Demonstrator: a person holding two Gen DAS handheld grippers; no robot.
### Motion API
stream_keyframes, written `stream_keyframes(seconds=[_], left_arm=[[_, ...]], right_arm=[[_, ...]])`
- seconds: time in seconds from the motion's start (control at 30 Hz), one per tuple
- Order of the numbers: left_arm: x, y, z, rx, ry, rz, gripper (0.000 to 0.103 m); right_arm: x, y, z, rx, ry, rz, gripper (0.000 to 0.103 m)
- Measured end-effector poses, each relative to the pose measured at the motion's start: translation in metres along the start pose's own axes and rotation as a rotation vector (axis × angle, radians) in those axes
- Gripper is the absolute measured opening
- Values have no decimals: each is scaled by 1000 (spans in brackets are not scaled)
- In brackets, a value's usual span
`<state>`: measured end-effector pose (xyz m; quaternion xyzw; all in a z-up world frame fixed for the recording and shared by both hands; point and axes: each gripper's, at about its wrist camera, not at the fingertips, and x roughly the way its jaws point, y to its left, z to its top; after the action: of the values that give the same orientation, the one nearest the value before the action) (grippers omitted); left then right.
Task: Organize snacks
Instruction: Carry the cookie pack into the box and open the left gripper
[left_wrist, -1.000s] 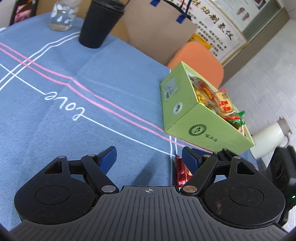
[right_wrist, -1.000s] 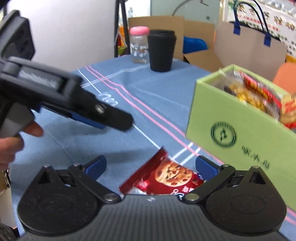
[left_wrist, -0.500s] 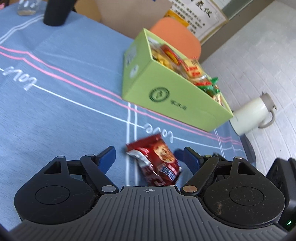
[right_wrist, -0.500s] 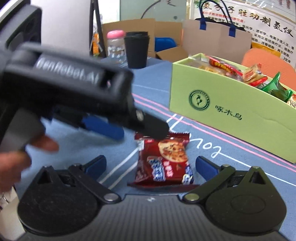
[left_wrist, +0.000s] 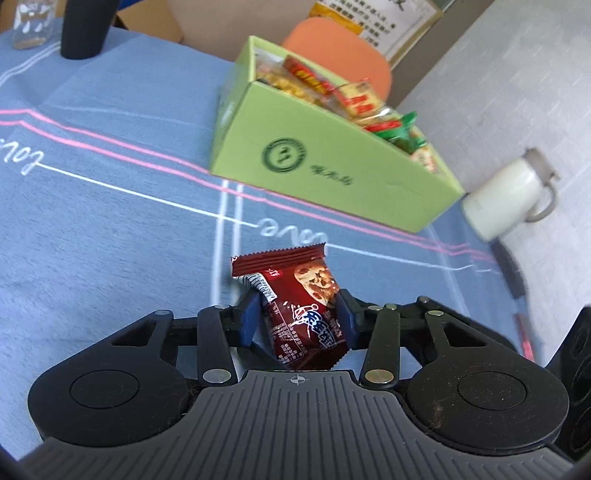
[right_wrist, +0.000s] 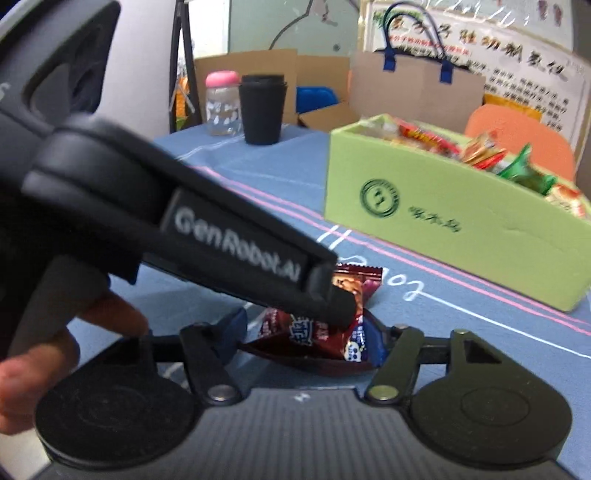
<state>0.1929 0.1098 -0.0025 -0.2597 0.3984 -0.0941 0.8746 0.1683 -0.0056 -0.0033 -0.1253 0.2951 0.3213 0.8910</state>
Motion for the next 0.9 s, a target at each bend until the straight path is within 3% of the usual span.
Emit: stream_keyframes(seconds=[0.13,0.23,0.33,0.53,0.67,0.8,0.87,0.9], left_arm=[[-16,-21,17,7,-53,-84,23],[-22,-42,48,48,-111,-110,23],[-15,-58,88,90,-158,-103,23],[17,-62,163,101,-179,-51,23],[49,-60,192,129,-141,6,23],[101,-47,193,142,-58,54,27],[106,-41,191,140,-82,2,30],[103,-39,191,143,-89,-18,33]], right_arm=[[-31,-8,20,-23,-93,-61,66],[-36,-23,49,-58,-157,-104,67],[-23,-45,83,-60,-194,-120,67],[28,-83,135,-84,-193,-104,69],[62,-104,140,-76,-147,-91,71],[92,-128,122,3,-91,-48,74],[88,-134,120,26,-114,-27,77],[83,-136,122,40,-121,-17,84]])
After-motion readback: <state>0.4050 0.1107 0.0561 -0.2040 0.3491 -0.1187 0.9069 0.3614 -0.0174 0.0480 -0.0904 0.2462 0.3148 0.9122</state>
